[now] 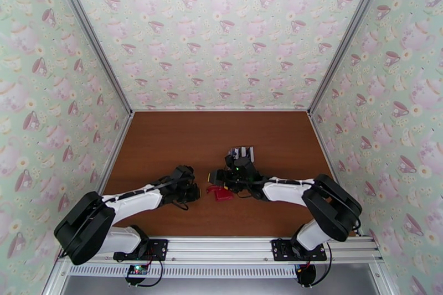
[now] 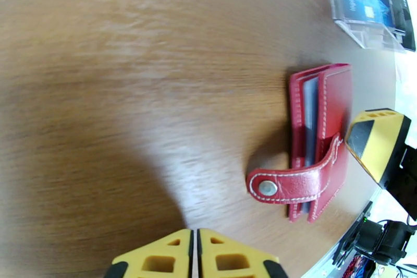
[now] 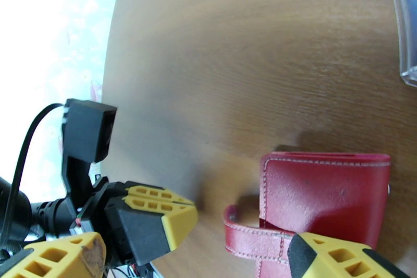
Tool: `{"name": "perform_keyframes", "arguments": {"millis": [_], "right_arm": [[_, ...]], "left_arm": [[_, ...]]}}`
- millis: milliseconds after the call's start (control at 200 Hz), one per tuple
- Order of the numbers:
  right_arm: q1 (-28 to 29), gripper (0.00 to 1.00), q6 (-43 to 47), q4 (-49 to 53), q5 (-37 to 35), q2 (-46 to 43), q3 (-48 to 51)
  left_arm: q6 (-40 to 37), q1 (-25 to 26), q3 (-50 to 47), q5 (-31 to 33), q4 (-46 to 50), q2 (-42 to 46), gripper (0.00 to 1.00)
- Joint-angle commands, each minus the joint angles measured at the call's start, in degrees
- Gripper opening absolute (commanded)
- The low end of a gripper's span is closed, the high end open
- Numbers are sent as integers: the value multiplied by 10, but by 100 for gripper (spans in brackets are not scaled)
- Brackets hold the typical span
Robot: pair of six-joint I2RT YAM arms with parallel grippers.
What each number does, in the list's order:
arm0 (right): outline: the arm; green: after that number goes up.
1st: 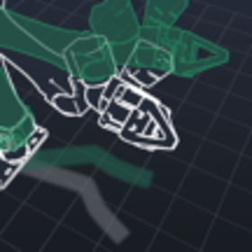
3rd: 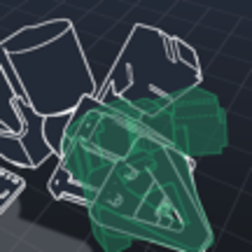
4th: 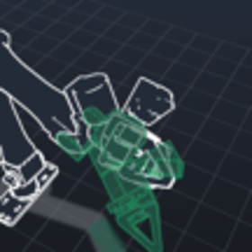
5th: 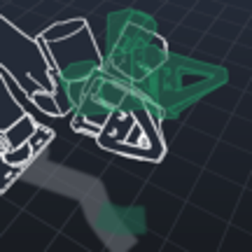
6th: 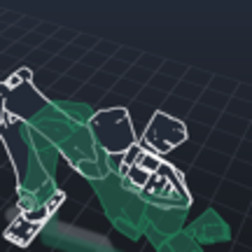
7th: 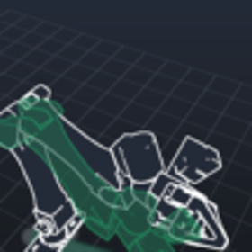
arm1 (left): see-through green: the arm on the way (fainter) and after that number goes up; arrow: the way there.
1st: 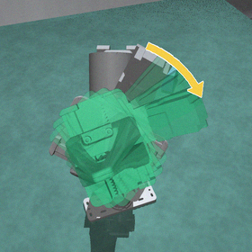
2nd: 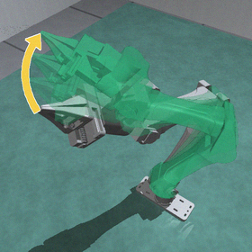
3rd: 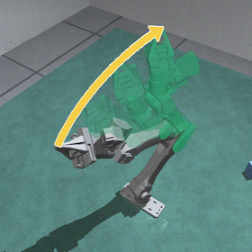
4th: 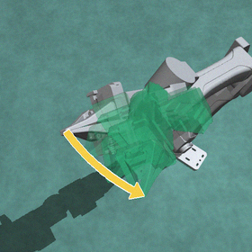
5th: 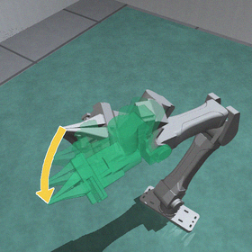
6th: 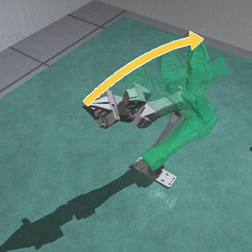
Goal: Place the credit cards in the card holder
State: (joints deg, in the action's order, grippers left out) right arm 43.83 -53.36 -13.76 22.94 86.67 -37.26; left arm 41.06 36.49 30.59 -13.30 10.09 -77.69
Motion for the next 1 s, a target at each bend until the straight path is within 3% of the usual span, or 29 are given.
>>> {"name": "perform_keyframes", "arguments": {"millis": [0, 135, 311, 651, 997], "right_arm": [[1, 95, 34, 78, -30, -54, -14], [-13, 91, 73, 168, -73, -87, -21], [-56, 84, 101, 194, -81, -86, 6], [-72, 74, 108, 127, -47, -41, 45], [-72, 67, 117, 61, -1, 18, 49]], "left_arm": [[-17, 5, 37, -30, -8, -2, 11], [-22, 14, 64, -32, -10, -3, 12], [-33, 28, 105, -54, -18, -35, 13], [-22, 66, 140, -79, -63, -117, 12], [-42, 71, 113, -32, -45, -124, 12]]}}
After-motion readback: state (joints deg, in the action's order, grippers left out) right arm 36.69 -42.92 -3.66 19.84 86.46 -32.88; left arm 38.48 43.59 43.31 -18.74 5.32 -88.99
